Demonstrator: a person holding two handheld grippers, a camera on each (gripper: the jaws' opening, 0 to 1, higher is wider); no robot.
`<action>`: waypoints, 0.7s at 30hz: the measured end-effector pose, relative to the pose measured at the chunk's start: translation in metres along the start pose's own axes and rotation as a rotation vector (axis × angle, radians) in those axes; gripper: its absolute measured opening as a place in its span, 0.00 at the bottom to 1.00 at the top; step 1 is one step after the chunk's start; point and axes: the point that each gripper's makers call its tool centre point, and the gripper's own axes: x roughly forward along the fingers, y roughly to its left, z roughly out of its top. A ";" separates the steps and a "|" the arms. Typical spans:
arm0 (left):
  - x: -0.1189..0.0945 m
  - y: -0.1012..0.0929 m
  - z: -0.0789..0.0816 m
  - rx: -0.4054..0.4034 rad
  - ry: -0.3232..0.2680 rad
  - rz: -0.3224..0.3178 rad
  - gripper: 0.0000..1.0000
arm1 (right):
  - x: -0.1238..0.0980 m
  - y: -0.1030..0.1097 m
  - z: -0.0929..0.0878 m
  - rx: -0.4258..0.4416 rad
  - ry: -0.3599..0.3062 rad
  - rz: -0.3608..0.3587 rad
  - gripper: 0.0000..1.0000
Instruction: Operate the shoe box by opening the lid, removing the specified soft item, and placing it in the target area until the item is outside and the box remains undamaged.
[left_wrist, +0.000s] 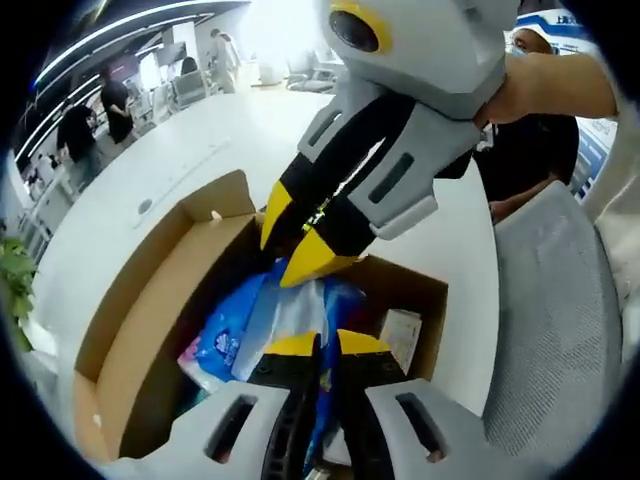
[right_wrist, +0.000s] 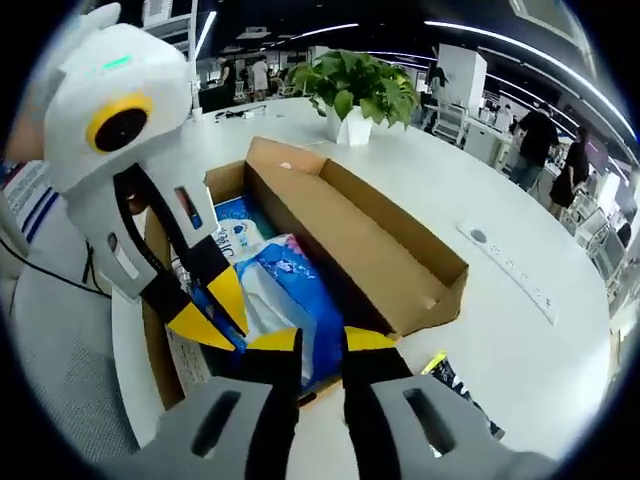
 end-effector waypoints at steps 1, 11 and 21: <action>0.000 0.000 0.000 -0.004 0.001 0.002 0.00 | 0.002 -0.001 0.000 -0.006 0.004 -0.004 0.10; -0.006 0.003 0.000 -0.025 -0.005 0.021 0.00 | 0.007 -0.002 0.004 0.001 0.023 -0.015 0.00; -0.024 0.009 0.005 -0.055 -0.040 0.055 0.00 | -0.002 0.003 0.029 0.002 -0.023 0.011 0.00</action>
